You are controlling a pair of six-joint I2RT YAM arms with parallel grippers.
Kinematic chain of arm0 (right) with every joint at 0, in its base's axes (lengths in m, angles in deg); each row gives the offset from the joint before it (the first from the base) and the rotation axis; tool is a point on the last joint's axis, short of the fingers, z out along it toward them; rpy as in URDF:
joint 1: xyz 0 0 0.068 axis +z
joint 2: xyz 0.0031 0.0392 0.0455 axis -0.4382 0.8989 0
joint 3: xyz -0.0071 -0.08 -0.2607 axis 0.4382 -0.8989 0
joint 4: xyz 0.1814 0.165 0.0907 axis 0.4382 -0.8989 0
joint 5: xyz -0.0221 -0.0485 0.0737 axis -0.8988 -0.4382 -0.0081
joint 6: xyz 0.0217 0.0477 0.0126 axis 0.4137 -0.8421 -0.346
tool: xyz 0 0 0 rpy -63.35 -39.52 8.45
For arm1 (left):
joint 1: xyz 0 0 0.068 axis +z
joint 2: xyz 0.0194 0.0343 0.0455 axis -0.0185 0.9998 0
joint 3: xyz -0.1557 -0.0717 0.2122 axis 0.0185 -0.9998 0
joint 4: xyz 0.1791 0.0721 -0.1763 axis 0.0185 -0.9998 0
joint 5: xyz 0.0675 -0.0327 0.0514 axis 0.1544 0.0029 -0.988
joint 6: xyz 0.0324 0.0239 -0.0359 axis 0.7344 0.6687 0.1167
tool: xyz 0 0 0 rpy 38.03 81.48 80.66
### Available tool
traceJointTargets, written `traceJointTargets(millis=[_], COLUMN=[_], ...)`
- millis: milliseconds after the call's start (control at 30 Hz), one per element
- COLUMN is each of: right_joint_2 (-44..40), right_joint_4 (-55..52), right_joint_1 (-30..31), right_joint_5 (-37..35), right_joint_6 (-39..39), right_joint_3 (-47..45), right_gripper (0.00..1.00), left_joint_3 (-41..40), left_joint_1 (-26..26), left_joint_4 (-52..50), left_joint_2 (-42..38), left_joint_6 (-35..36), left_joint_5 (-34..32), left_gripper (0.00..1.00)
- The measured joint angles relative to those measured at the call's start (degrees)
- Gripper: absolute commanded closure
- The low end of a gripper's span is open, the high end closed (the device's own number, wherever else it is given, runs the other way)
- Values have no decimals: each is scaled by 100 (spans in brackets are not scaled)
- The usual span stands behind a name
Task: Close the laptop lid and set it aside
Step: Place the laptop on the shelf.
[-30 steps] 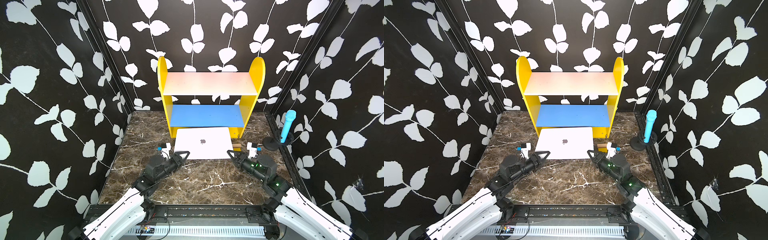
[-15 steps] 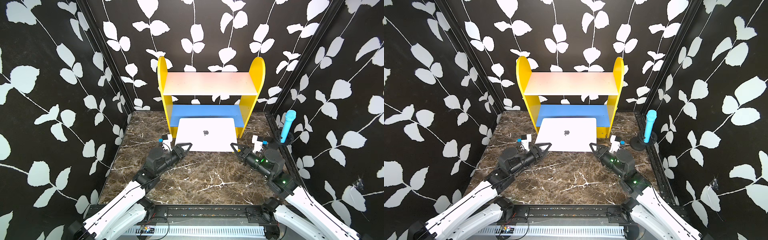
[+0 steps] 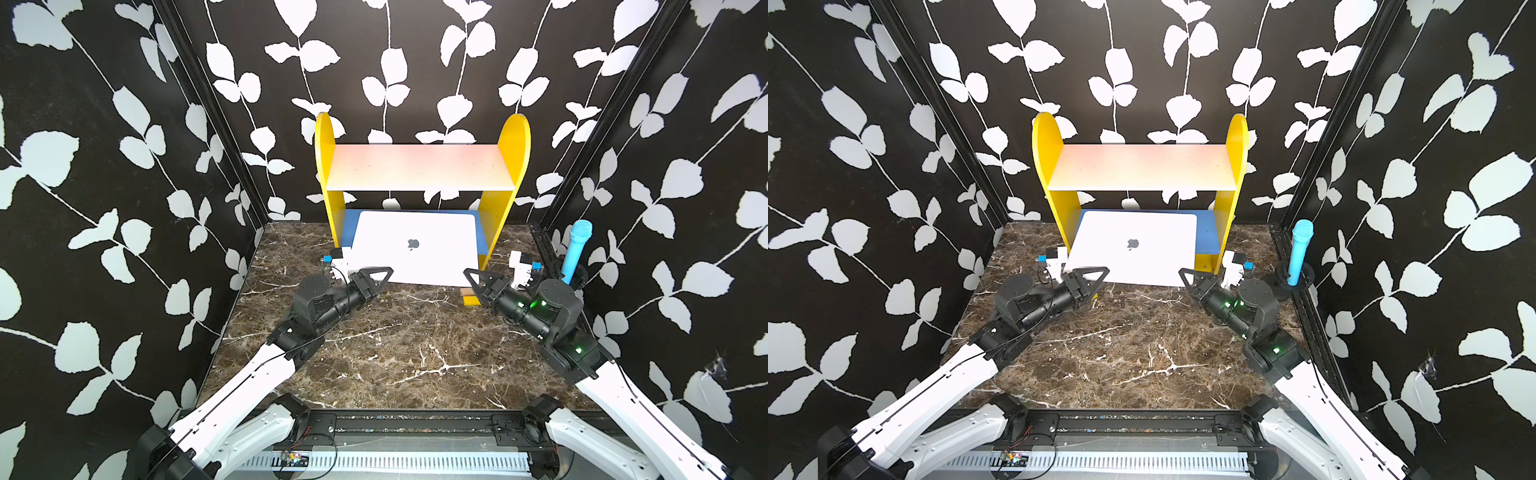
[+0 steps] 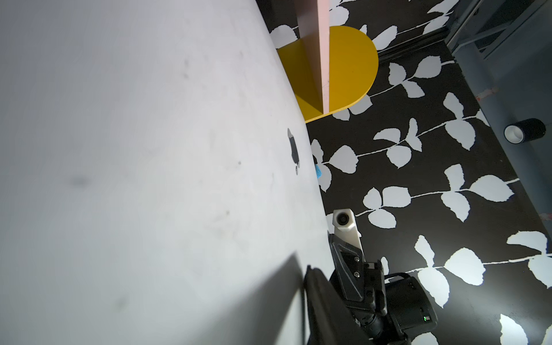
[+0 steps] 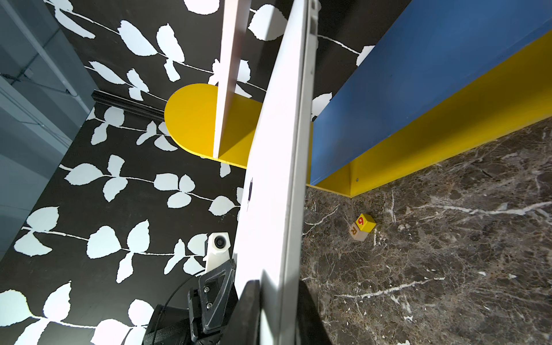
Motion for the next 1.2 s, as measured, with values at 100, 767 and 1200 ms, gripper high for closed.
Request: traceJointTargets(millis=[100,767,1200], right_joint_2=[55,597,1069], right_joint_4=[-33,-498,-671], right_joint_1=[-37,-376,-538], right_joint_5=[2,321,562], right_joint_6=[35,286,192], right_joint_3=[153,1163,1591], right_gripper=[100,100,100], left_joint_3=[195,1300,1725], left_joint_1=[4,98,190], left_joint_4=[-20,-249,-402], left_joint_2=[127,933,1296], left_joint_6=[37,234,232], left_joint_5=[4,389,610], left_gripper=[60,59,59])
